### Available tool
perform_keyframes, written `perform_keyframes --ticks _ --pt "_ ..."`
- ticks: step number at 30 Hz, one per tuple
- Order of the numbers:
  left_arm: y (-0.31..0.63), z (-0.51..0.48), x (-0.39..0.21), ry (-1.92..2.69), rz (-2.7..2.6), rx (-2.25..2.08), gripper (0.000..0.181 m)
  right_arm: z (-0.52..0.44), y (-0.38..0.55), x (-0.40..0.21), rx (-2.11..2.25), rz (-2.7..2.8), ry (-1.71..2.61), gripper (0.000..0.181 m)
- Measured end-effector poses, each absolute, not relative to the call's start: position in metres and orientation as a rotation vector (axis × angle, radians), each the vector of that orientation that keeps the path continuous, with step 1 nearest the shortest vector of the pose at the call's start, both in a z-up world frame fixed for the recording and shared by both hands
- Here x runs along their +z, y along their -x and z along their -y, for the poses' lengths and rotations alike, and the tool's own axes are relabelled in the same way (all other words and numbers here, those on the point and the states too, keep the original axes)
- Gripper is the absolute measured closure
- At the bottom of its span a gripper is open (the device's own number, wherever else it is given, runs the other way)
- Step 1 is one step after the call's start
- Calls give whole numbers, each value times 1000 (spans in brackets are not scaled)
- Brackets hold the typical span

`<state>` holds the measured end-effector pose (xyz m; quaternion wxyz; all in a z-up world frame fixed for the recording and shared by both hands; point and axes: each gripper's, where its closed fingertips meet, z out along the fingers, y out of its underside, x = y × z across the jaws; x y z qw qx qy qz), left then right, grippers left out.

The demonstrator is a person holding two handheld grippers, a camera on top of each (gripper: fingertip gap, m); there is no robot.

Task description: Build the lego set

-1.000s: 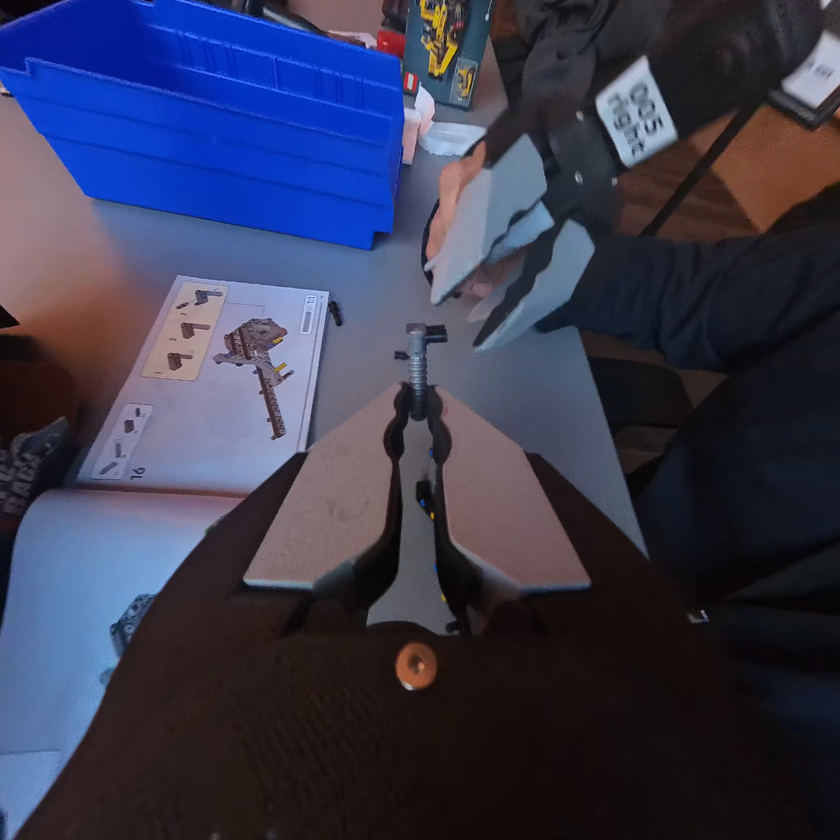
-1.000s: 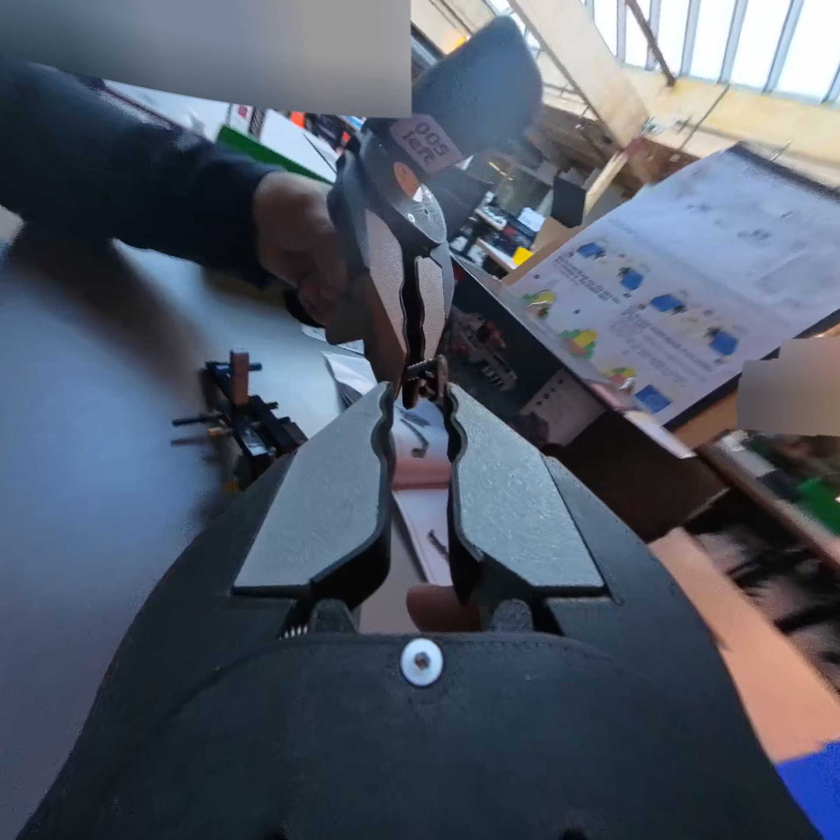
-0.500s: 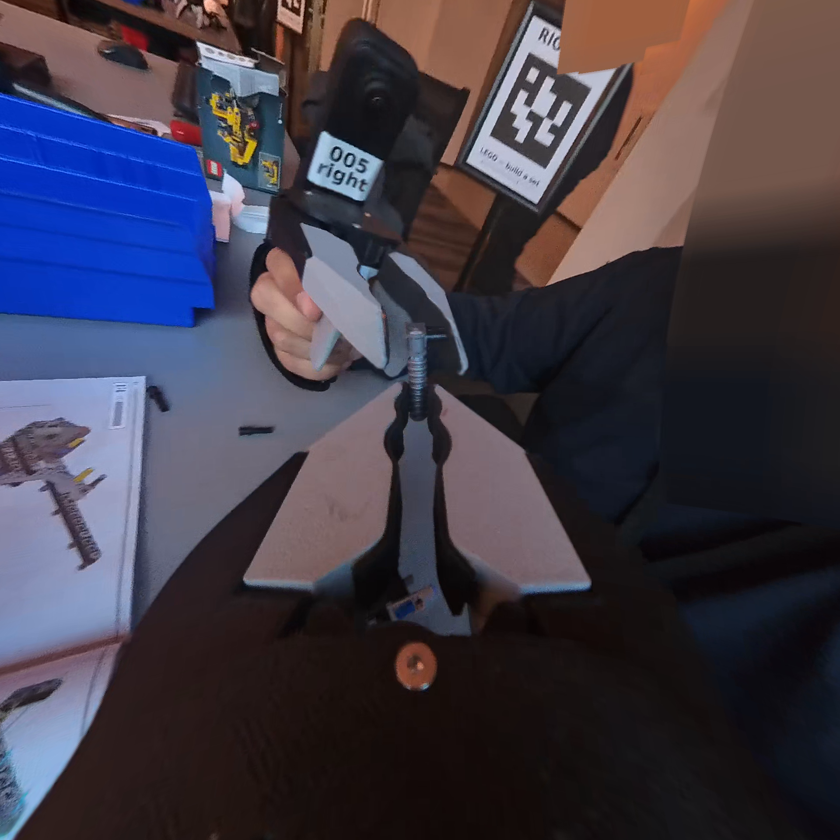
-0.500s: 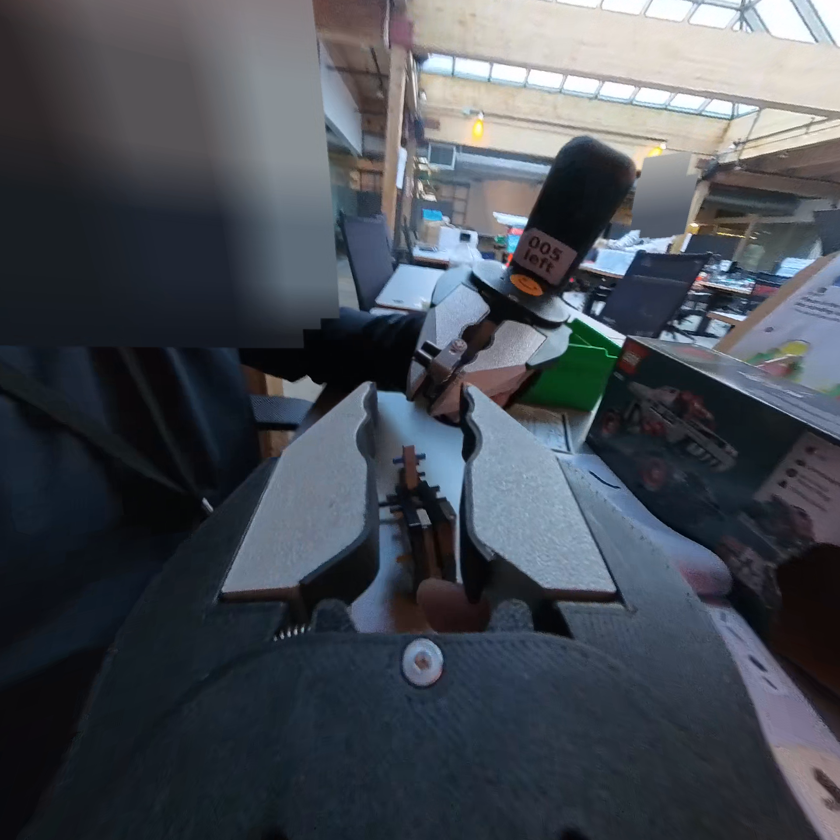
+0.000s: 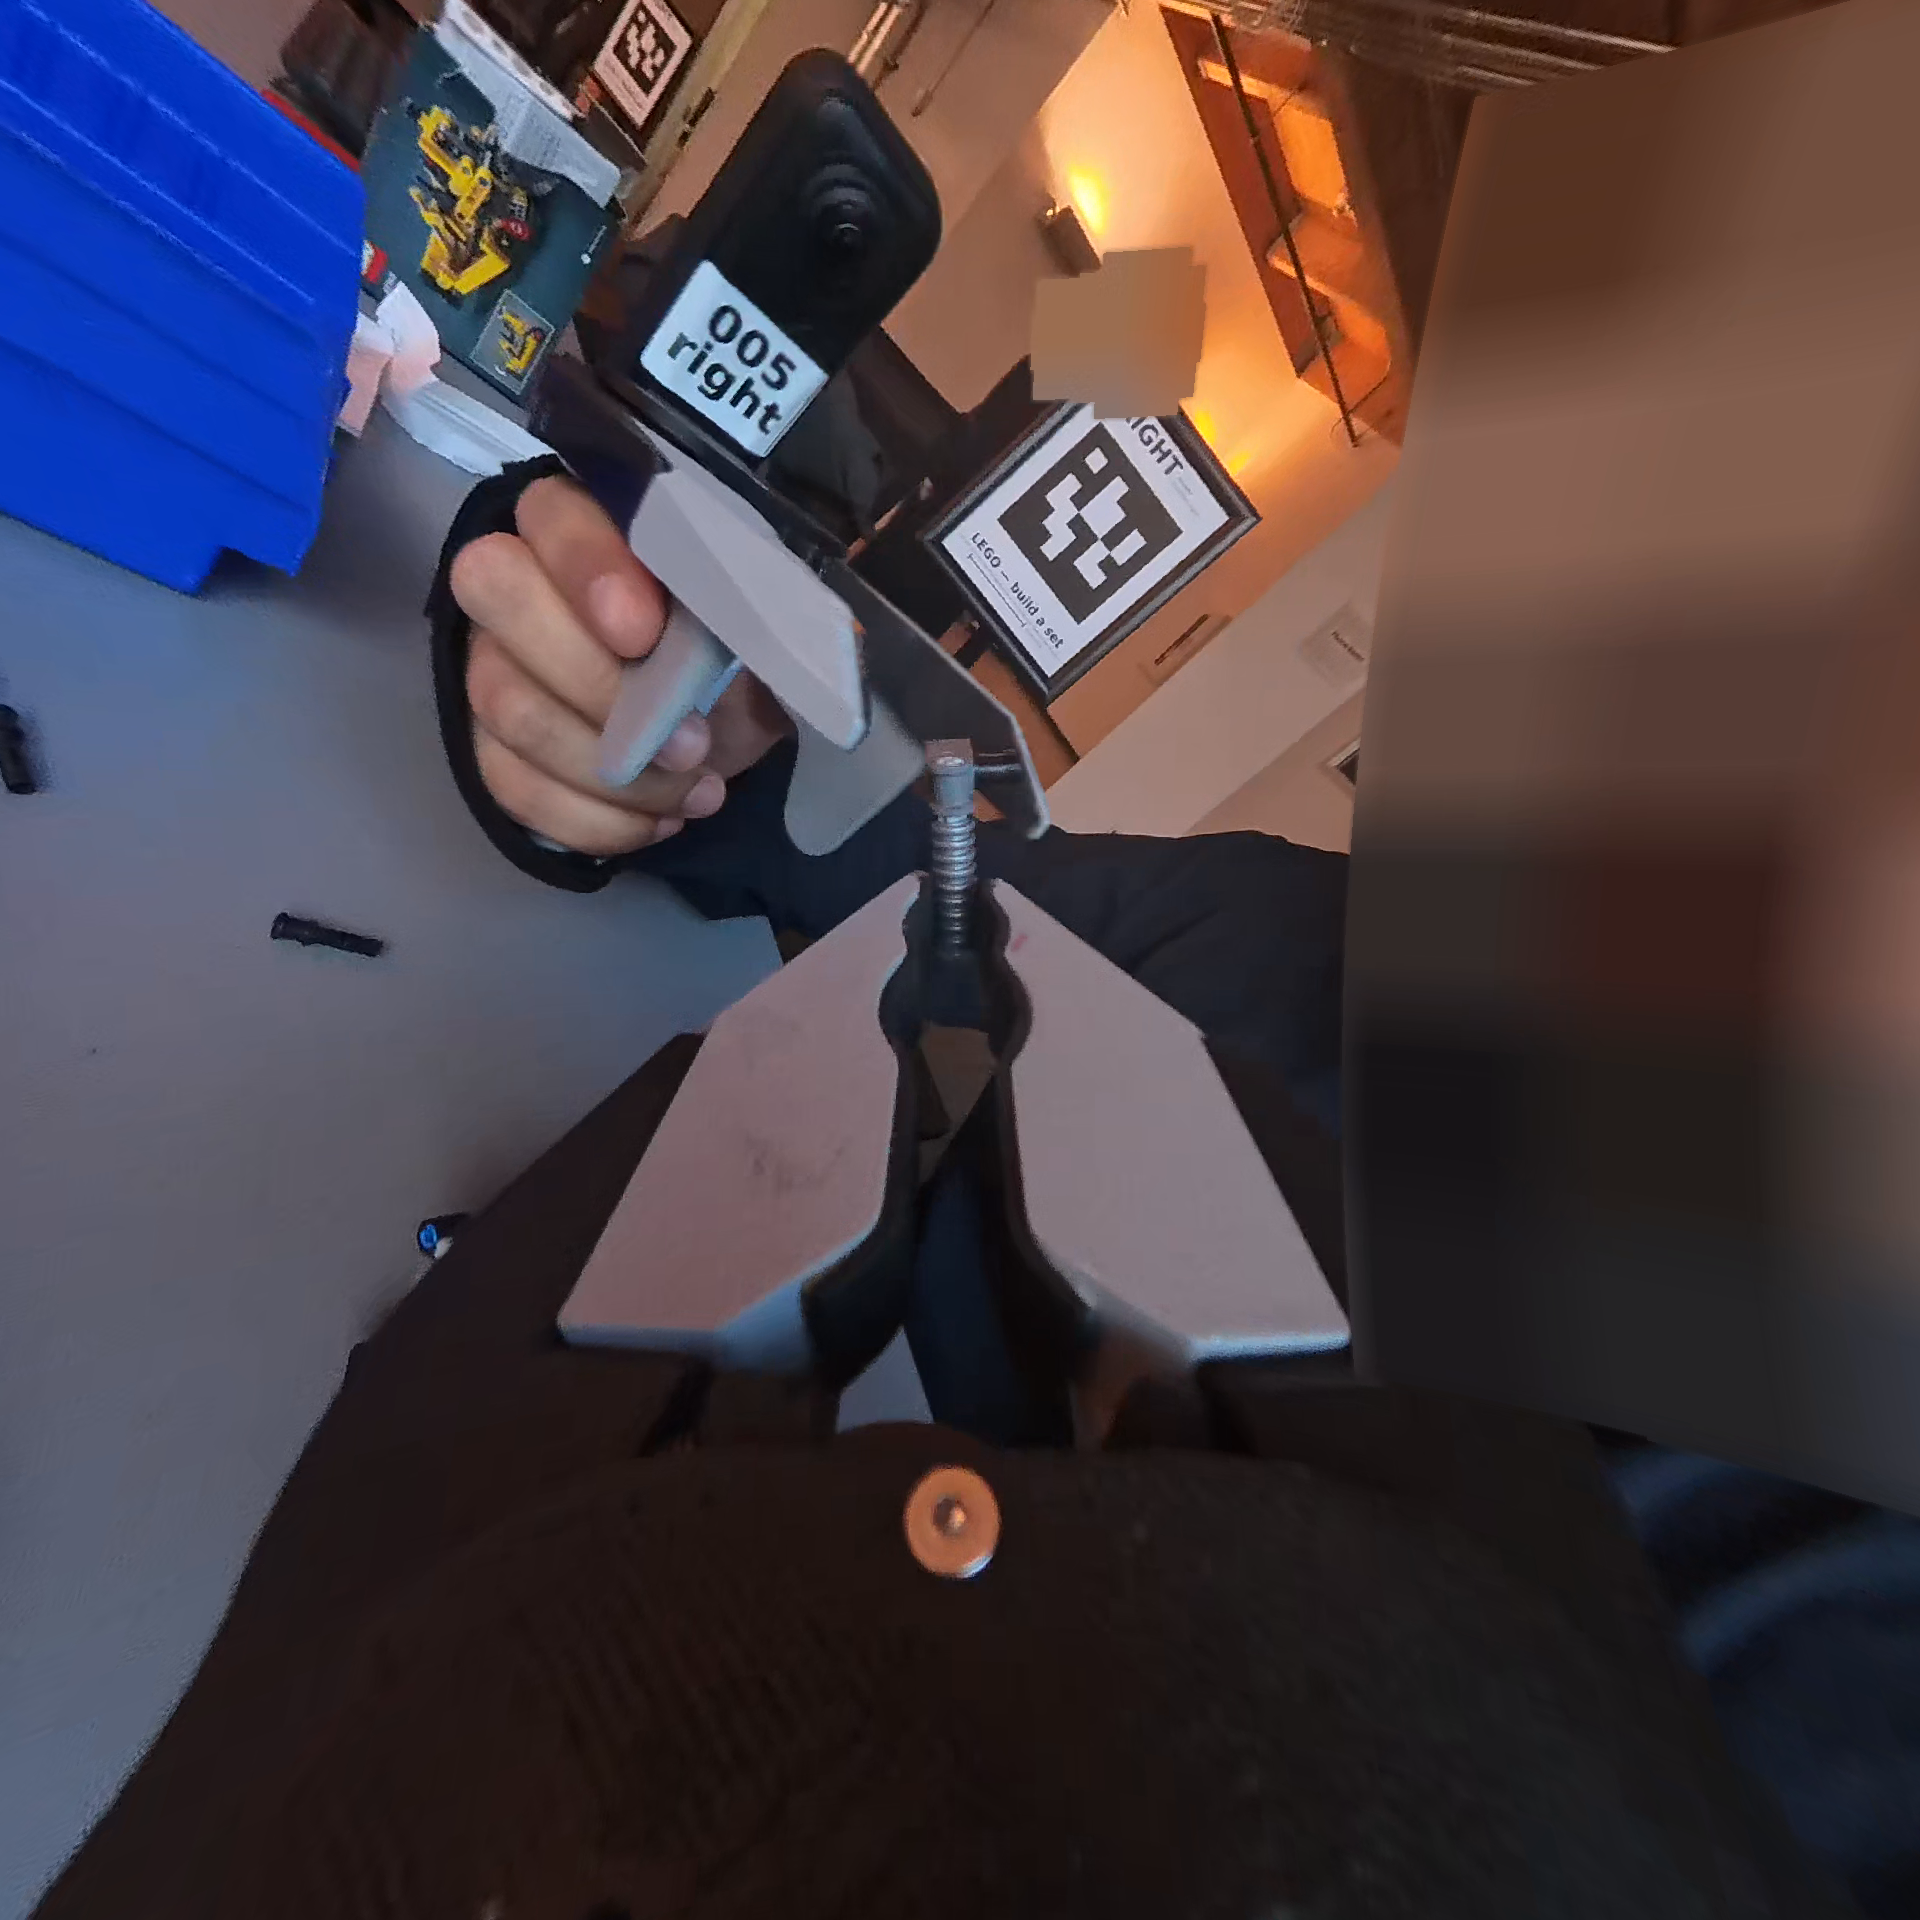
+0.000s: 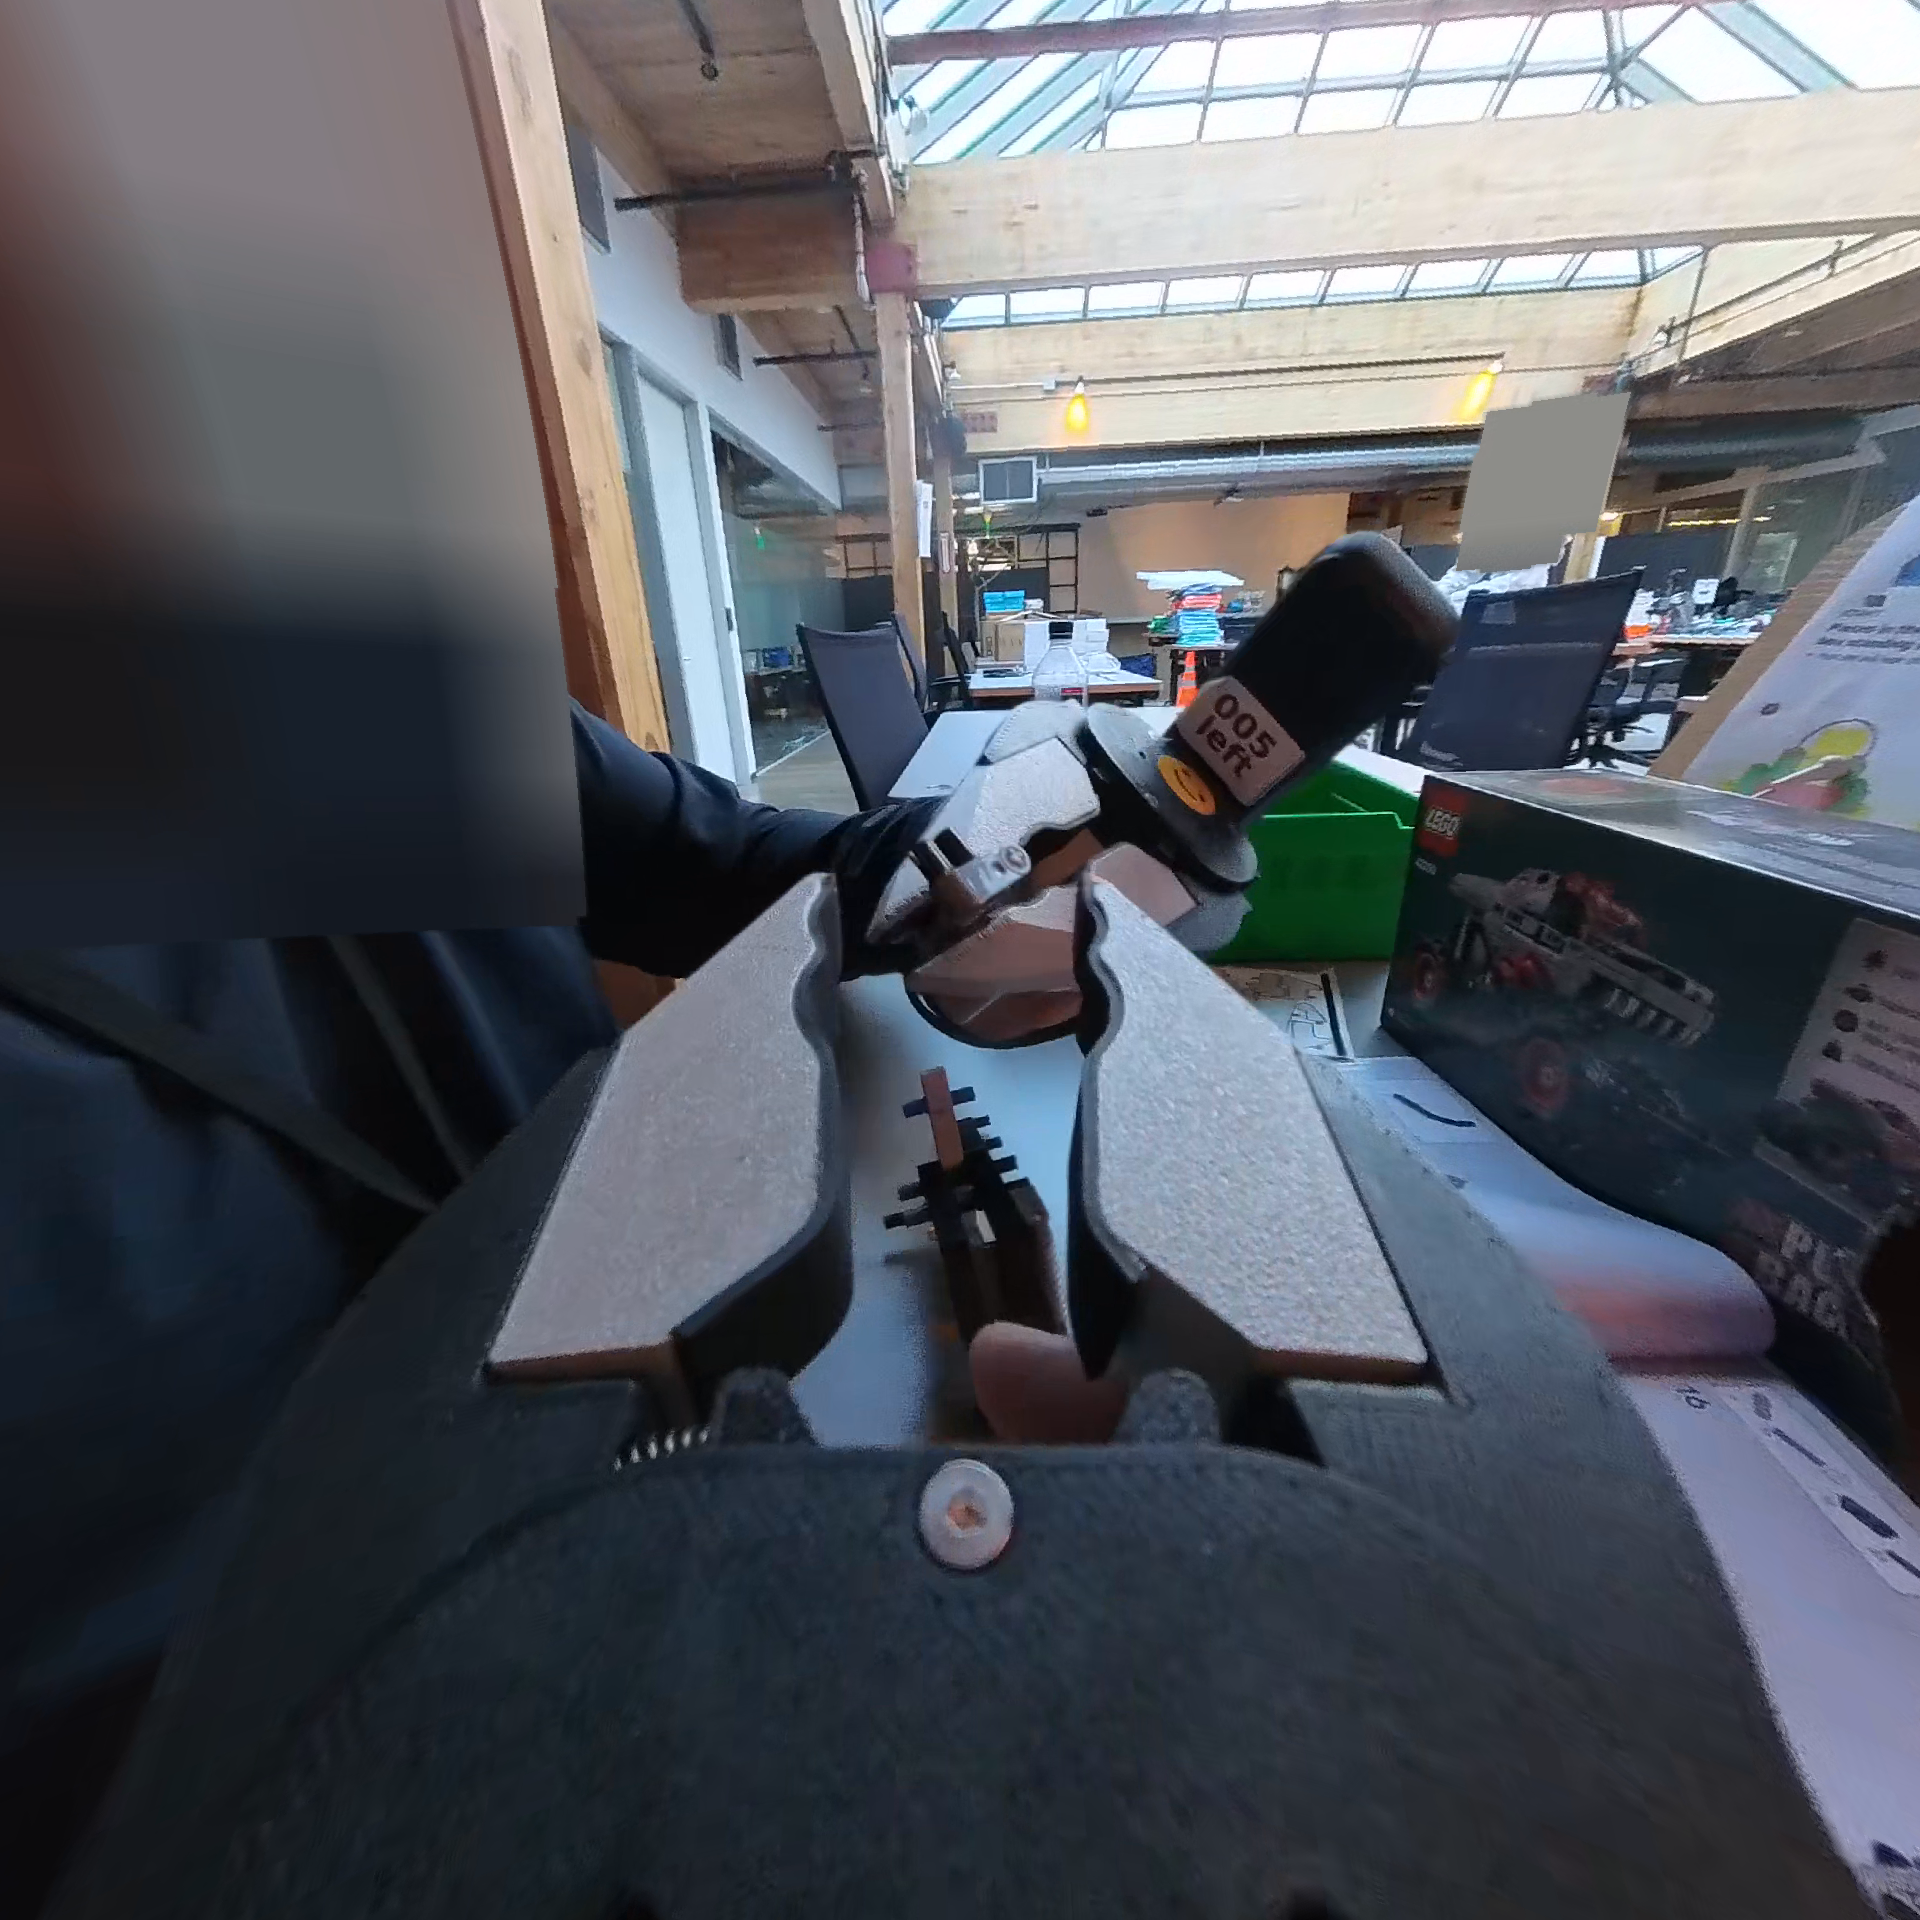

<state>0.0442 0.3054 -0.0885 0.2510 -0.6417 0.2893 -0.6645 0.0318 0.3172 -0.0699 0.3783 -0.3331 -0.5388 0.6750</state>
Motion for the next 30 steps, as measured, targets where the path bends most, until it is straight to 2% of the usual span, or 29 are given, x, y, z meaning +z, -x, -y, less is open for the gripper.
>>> perform_keyframes --ticks 1,7,13,17,21,24,30 --pt "-44 -306 -89 1749 -778 -1814 176 -317 -31 -70 1726 1378 855 139" --pt "-43 -317 -106 1831 -801 -1638 177 -333 -27 -79 1600 1377 952 151" --pt "-26 -344 -133 1953 -894 -1124 176 -338 -23 -96 1522 1447 1057 155" --pt "-15 -351 -142 1979 -1012 -819 176 -355 -15 -108 1420 1416 1158 171" --pt "-15 -344 -148 2002 -1125 -687 176 -348 -11 -116 1478 1457 1196 166" --pt "-9 -344 -158 2032 -1204 -540 176 -346 -7 -128 1371 1524 1189 176" --pt "-3 -345 -157 2012 -1247 -443 176 -347 -4 -139 1282 1568 1203 177"
